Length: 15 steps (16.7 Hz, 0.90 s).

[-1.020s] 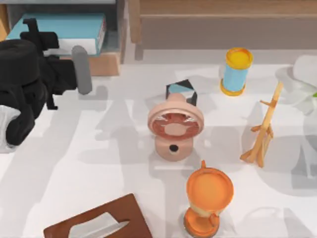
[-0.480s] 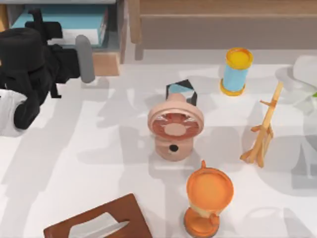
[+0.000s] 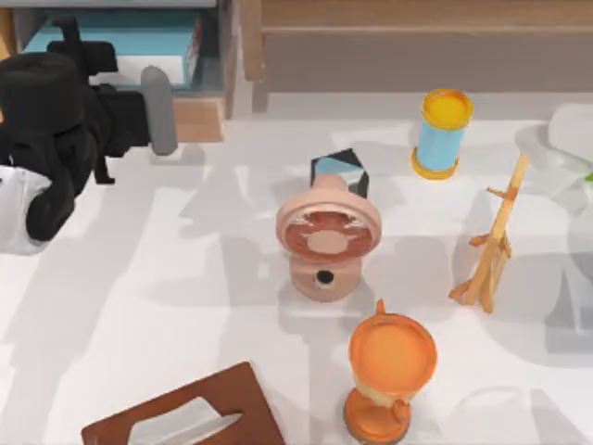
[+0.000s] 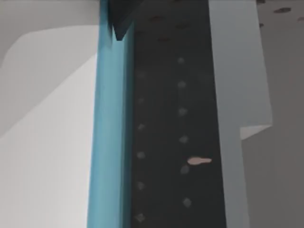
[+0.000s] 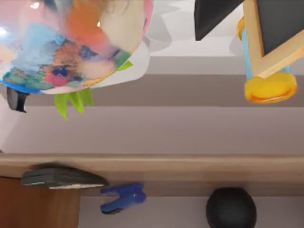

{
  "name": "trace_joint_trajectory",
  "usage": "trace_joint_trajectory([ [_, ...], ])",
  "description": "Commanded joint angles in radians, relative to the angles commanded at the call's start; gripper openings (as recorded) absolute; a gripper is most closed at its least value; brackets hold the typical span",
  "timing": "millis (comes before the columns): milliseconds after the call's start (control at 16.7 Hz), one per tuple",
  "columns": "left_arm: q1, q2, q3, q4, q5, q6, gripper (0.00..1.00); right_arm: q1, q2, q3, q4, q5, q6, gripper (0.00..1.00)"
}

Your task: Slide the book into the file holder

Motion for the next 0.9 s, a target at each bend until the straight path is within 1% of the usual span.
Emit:
trace_joint_trajectory([
  [540,0.0,0.0,0.0,0.0,0.0,0.0,0.98,0.0,0.0,0.0,0.0,0.0,0.0,1.0],
  [600,0.0,0.0,0.0,0.0,0.0,0.0,1.0,0.0,0.0,0.0,0.0,0.0,0.0,1.0],
  [900,0.0,0.0,0.0,0.0,0.0,0.0,1.0,0.0,0.0,0.0,0.0,0.0,0.0,1.0],
])
